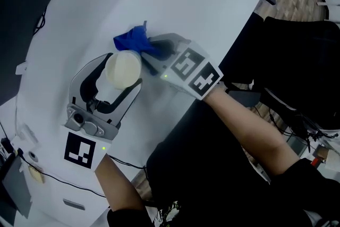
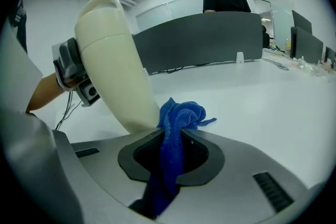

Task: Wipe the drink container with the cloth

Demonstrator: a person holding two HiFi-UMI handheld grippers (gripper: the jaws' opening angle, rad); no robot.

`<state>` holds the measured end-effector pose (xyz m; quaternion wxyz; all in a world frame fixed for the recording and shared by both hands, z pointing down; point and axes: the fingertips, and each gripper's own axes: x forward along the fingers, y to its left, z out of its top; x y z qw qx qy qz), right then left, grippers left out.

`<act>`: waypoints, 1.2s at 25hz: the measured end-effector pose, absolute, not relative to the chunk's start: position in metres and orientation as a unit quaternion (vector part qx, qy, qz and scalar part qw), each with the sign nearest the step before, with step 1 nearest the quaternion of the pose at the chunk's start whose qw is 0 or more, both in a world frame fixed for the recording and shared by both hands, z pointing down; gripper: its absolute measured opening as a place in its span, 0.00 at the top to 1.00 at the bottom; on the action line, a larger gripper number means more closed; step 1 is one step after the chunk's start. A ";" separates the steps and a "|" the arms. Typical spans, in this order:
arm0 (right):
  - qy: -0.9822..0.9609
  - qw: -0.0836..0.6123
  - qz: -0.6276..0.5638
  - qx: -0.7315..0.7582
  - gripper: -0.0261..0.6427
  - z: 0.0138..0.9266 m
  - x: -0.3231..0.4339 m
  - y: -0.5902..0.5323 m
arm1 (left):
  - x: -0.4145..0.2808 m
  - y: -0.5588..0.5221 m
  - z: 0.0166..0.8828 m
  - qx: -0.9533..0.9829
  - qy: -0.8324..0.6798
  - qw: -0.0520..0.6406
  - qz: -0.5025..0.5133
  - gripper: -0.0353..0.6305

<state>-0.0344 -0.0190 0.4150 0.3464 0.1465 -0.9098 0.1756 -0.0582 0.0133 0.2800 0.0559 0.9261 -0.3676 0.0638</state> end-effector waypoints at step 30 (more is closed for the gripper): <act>-0.966 0.053 0.212 0.135 0.87 0.233 -0.030 -0.035 | -0.072 0.014 0.261 0.914 -0.403 0.007 0.045 0.58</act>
